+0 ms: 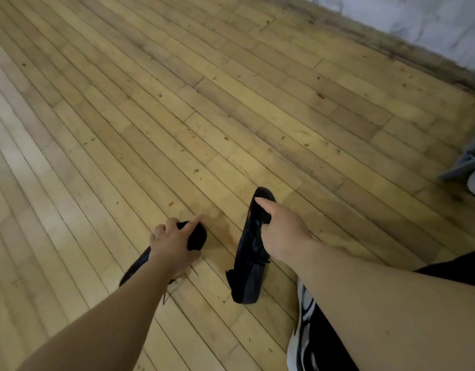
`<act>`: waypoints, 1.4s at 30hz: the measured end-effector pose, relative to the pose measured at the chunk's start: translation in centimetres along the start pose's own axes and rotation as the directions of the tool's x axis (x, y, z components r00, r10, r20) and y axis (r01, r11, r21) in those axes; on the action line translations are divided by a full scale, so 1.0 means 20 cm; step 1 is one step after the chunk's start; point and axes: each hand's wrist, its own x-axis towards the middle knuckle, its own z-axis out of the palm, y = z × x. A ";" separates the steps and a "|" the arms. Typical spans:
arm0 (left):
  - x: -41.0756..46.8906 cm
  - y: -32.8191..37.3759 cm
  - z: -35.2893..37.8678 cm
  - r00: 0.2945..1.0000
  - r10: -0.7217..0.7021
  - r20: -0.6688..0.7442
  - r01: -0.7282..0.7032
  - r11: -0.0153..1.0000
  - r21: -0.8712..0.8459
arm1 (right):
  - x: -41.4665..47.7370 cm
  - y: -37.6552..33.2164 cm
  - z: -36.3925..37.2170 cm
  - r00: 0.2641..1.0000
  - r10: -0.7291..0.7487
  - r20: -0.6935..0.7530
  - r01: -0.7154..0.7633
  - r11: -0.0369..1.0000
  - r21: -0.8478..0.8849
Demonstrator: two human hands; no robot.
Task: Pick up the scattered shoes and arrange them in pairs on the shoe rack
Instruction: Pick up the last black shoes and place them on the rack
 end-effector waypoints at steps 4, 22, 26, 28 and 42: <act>-0.06 0.25 -0.18 0.968 -0.209 -0.142 0.069 0.760 -0.646 | -0.03 -0.17 -0.18 0.998 -0.059 -0.005 0.058 0.993 -0.102; -0.87 2.07 -2.04 0.610 0.269 -0.746 -0.791 0.144 -0.595 | -1.74 0.18 -2.27 0.359 -0.277 -0.891 0.400 0.909 -0.122; -1.20 2.53 -2.13 0.503 0.434 -0.747 -0.855 0.123 -0.504 | -2.03 0.56 -2.47 0.221 -0.089 -0.971 0.484 0.875 0.029; -1.32 2.76 -2.13 0.479 0.505 -0.718 -0.868 0.146 -0.475 | -2.12 0.75 -2.52 0.182 -0.021 -0.983 0.481 0.874 0.070; -1.64 4.11 -2.13 0.459 0.694 -0.554 -0.888 0.372 -0.270 | -2.11 1.58 -2.96 -0.034 0.358 -0.933 0.583 0.766 0.272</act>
